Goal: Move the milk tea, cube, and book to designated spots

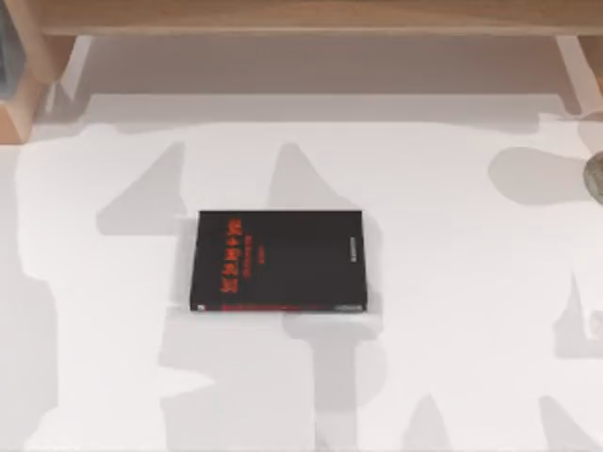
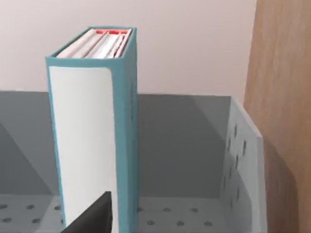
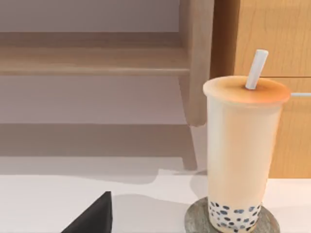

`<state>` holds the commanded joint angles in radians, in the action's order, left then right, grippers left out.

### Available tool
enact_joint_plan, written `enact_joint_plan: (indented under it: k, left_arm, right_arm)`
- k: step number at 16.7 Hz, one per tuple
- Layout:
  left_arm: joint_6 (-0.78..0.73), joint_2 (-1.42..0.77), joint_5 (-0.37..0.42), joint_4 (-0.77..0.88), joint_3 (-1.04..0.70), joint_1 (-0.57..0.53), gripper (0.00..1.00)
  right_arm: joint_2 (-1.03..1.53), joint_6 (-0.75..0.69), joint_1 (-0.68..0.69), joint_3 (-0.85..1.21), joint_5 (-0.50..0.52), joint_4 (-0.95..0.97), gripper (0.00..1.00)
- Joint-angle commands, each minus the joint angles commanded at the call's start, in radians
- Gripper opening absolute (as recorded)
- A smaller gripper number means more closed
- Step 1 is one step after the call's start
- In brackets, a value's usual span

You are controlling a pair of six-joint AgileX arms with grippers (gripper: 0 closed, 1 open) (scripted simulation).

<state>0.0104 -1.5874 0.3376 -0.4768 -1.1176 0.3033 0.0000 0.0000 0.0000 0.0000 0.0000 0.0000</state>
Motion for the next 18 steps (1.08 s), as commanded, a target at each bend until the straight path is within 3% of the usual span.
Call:
enact_joint_plan:
  k: [6,18]
  left_arm:
    - [0.000,-0.374,0.074,-0.106,-0.250,0.069,1.00]
    - [0.001,-0.471,0.070,-0.096,-0.360,0.064,1.00]
  right_arm:
    - [0.000,0.000,0.000,0.000,0.000,0.000,1.00]
    - [0.000,0.000,0.000,0.000,0.000,0.000,1.00]
